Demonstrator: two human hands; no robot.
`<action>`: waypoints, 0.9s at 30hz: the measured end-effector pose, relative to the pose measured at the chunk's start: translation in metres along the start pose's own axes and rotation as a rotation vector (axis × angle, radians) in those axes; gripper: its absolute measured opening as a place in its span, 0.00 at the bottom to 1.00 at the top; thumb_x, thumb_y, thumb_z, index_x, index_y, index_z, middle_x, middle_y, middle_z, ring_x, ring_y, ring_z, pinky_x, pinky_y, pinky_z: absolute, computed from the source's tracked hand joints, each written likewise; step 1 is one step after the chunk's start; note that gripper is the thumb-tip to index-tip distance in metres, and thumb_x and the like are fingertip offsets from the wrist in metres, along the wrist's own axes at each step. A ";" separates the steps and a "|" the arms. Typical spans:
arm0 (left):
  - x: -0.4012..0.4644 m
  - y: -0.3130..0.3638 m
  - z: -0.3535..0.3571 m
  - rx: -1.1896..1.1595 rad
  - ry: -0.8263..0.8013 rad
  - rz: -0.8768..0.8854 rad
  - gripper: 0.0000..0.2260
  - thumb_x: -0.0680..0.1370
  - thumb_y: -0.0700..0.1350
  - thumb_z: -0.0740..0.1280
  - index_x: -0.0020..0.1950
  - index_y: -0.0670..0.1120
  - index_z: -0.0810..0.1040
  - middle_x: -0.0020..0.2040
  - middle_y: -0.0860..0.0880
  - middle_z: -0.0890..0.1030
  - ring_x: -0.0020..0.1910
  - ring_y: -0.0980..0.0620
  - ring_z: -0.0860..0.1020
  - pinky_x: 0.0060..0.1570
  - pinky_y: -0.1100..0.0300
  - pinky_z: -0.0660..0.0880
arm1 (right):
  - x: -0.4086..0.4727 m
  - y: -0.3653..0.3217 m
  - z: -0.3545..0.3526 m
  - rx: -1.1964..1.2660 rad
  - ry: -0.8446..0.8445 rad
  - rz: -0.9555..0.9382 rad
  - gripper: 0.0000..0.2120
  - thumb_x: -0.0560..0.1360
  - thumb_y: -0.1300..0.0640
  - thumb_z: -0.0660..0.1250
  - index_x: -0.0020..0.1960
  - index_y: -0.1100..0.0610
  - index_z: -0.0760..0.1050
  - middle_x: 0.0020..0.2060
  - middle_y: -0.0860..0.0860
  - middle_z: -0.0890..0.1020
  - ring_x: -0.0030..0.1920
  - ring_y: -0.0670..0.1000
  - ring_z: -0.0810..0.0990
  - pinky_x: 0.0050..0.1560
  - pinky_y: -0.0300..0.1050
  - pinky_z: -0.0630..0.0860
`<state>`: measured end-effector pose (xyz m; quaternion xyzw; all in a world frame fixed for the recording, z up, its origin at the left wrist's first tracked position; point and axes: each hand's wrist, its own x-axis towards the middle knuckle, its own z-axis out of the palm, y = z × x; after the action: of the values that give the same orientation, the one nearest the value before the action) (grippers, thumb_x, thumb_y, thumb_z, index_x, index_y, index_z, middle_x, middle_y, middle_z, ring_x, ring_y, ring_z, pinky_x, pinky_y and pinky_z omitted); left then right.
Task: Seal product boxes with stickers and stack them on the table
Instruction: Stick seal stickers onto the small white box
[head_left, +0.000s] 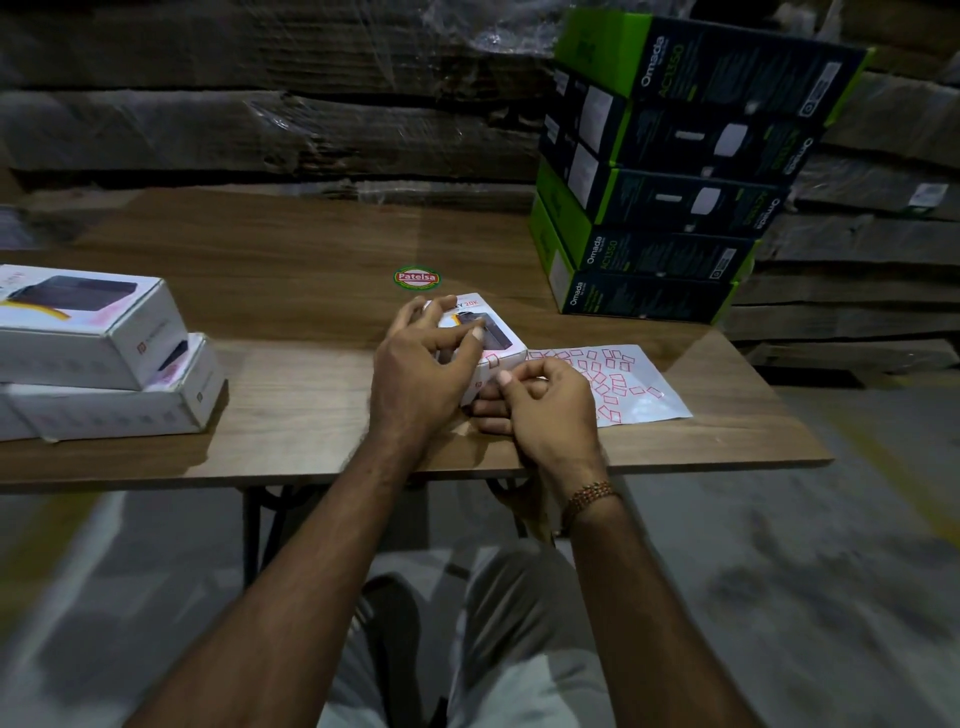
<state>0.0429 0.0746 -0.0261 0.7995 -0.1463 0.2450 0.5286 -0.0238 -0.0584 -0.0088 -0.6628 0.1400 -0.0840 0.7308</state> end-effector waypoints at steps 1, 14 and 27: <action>0.000 -0.001 0.000 -0.015 -0.003 -0.008 0.12 0.81 0.54 0.71 0.58 0.51 0.90 0.66 0.60 0.81 0.75 0.54 0.72 0.66 0.48 0.77 | 0.000 -0.001 -0.001 0.018 -0.012 0.004 0.05 0.85 0.61 0.67 0.53 0.63 0.74 0.41 0.60 0.88 0.39 0.56 0.89 0.33 0.45 0.84; 0.000 0.003 -0.001 -0.074 -0.025 -0.027 0.21 0.80 0.61 0.61 0.58 0.54 0.89 0.67 0.58 0.82 0.75 0.56 0.69 0.72 0.55 0.71 | 0.007 0.007 0.001 -0.016 0.012 -0.027 0.08 0.82 0.63 0.72 0.55 0.64 0.73 0.39 0.61 0.87 0.38 0.58 0.89 0.28 0.44 0.81; -0.007 0.007 -0.009 -0.095 -0.158 -0.091 0.16 0.82 0.53 0.67 0.69 0.56 0.83 0.86 0.49 0.61 0.84 0.49 0.60 0.79 0.48 0.68 | 0.003 0.010 0.001 -0.047 0.028 -0.099 0.12 0.78 0.61 0.76 0.52 0.60 0.73 0.42 0.62 0.87 0.39 0.58 0.89 0.32 0.47 0.83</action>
<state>0.0315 0.0797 -0.0213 0.7962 -0.1626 0.1497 0.5632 -0.0218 -0.0576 -0.0194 -0.6847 0.1190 -0.1261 0.7079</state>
